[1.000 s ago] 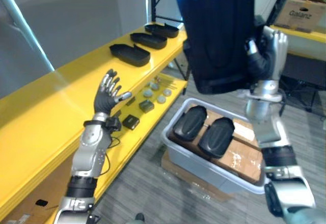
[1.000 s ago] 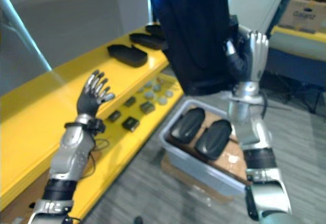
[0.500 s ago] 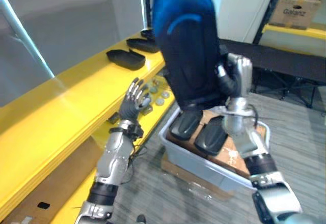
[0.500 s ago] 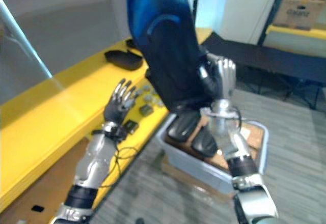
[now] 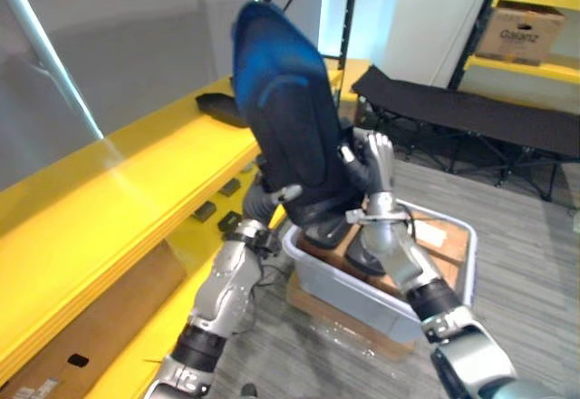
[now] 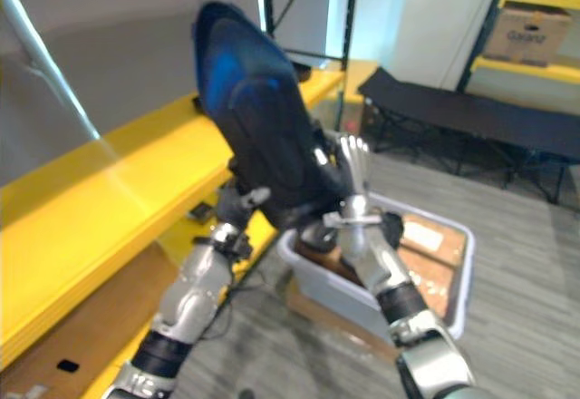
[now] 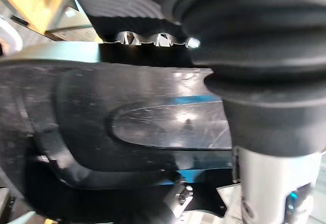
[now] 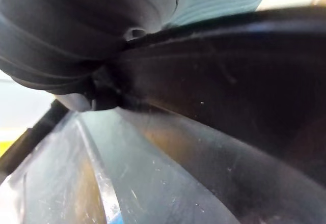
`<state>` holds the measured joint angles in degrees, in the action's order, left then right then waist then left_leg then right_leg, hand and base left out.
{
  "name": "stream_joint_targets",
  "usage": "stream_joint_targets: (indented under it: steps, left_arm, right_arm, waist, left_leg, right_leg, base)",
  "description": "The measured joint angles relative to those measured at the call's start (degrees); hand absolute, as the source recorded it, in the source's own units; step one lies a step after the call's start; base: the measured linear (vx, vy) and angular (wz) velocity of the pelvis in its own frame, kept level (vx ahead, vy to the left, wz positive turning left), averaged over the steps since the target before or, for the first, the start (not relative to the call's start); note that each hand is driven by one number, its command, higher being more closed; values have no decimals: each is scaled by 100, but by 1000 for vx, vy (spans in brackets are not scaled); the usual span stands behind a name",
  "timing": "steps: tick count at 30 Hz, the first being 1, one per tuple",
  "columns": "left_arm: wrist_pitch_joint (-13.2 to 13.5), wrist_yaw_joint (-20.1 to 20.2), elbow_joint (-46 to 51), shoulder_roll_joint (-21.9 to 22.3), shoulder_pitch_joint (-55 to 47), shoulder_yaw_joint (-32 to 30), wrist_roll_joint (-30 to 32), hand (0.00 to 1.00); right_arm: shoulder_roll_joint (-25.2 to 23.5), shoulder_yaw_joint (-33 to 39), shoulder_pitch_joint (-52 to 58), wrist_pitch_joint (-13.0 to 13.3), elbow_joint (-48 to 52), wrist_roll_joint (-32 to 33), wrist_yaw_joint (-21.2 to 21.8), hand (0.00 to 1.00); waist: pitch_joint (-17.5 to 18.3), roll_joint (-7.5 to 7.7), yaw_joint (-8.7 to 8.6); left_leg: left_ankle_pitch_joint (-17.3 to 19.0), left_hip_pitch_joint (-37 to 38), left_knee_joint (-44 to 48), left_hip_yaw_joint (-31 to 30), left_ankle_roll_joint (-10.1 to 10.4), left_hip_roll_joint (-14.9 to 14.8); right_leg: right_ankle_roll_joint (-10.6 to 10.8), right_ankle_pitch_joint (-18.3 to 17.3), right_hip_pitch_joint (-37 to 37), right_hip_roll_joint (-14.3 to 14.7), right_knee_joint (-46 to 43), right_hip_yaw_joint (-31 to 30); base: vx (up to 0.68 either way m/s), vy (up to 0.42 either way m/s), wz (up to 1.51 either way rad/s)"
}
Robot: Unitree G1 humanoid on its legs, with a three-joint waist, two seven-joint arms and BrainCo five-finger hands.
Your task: Walk over and take plastic housings, then place them on the shelf
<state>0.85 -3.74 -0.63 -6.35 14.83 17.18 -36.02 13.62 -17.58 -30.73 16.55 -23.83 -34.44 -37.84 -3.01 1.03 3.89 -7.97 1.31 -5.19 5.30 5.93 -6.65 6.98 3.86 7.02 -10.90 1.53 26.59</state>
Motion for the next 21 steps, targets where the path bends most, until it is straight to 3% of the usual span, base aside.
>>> stream_joint_targets:
  steps: [1, 8, 14, 21]
  left_arm:
    - [0, -29, -64, -2, 0, 12, 8, 100]
    - [38, -493, -282, -8, 85, 197, 110, 100]
    - [277, -948, -497, -11, 94, 105, 298, 100]
    - [396, -1128, -517, -15, -20, 123, 331, 100]
  right_arm:
    - [-30, -52, -9, -32, -25, 8, -16, 100]
    - [-201, -315, -156, -52, -217, 229, -112, 100]
    - [-263, -672, -148, -41, -216, 508, -222, 100]
    - [-558, -672, 259, 1, -119, 845, -230, 100]
  waist:
    - [23, 37, 16]
    - [24, 70, 68]
    - [21, 81, 63]
    - [27, 146, 26]
  left_leg:
    - [-6, -37, 0, -9, 10, -21]
    - [-44, -51, 3, -11, 17, -7]
    - [-38, -26, 3, -10, 18, -38]
    - [-5, -44, 3, 47, 35, -78]
  right_leg:
    - [0, 37, -2, 14, 23, 6]
    - [-19, 167, 31, 50, 92, 18]
    - [-46, 152, 61, 105, 111, 13]
    - [-68, 107, -4, 104, 126, -57]
  base:
    - [0, 0, 0]
    - [27, -15, 1]
    - [-13, -5, -1]
    - [-28, -3, -5]
